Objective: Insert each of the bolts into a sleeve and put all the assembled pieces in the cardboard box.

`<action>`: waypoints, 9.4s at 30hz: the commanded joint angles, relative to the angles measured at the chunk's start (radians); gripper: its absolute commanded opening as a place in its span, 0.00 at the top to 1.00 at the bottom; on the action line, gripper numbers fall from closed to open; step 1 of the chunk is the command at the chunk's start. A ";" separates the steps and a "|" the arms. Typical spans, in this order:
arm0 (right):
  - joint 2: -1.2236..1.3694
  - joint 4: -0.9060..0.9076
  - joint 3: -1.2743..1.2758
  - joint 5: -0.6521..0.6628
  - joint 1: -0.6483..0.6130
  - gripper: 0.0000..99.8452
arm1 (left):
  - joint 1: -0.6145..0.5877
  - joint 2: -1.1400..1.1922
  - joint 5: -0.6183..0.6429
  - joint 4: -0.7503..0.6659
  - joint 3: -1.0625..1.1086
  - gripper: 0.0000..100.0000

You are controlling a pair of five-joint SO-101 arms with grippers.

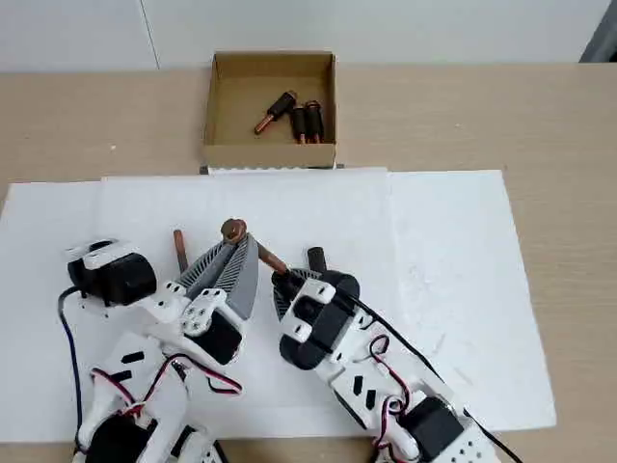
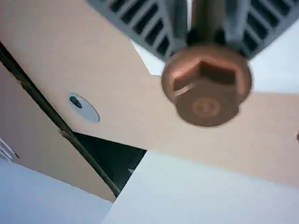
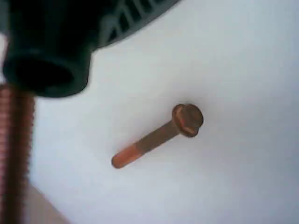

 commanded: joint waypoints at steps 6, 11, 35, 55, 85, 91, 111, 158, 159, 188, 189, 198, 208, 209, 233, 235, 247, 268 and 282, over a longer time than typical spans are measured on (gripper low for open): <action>-0.015 -0.025 -0.044 0.012 -0.004 1.00 | 0.005 -0.008 -0.063 0.020 0.004 0.99; -0.015 -0.022 -0.037 0.012 -0.002 1.00 | 0.005 -0.009 -0.064 0.023 0.001 0.99; -0.015 -0.044 -0.044 0.078 -0.004 1.00 | 0.089 -0.008 -0.163 0.126 0.127 0.99; -0.015 -0.071 -0.003 0.077 -0.002 1.00 | 0.078 -0.008 -0.166 0.138 0.113 0.80; -0.002 0.071 -0.029 -0.272 0.386 1.00 | -0.379 -0.008 -0.551 0.143 0.240 1.00; 0.001 0.183 -0.129 -0.287 0.389 1.00 | -0.391 -0.008 -0.629 0.138 0.371 1.00; 1.310 -0.019 -1.063 -0.308 0.469 1.00 | -0.384 -0.009 -0.632 0.123 0.389 0.99; 2.890 -0.010 -2.754 0.279 0.286 0.89 | -0.390 -0.009 -0.628 0.123 0.389 0.99; 2.890 -0.010 -2.754 0.279 0.286 0.89 | -0.390 -0.009 -0.628 0.123 0.389 0.99; 2.660 0.954 -3.224 0.055 0.302 0.89 | -0.390 -0.009 -0.628 0.123 0.389 0.99; 2.660 0.990 -3.248 0.055 0.300 0.89 | -0.390 -0.009 -0.628 0.123 0.389 0.99; 2.560 1.052 -3.253 -0.006 0.312 0.89 | -0.390 -0.009 -0.628 0.123 0.389 0.99; 2.239 1.059 -2.871 -0.018 0.317 0.89 | -0.391 -0.009 -0.628 0.123 0.389 0.99; 2.190 1.058 -2.796 -0.038 0.318 0.89 | -0.391 -0.009 -0.628 0.123 0.389 0.99; 1.758 0.829 -1.593 -0.354 0.311 0.89 | -0.391 -0.009 -0.628 0.123 0.389 0.99; 1.758 0.773 -1.540 -0.353 0.309 0.89 | -0.391 -0.009 -0.628 0.123 0.389 0.99; 1.759 0.588 -1.353 -0.359 0.229 0.89 | -0.391 -0.009 -0.628 0.123 0.389 0.99; 2.000 0.503 -1.343 -0.362 0.226 0.89 | -0.391 -0.009 -0.628 0.124 0.389 0.99; 2.031 0.622 -1.522 -0.436 0.239 1.00 | -0.385 -0.009 -0.632 0.124 0.389 0.99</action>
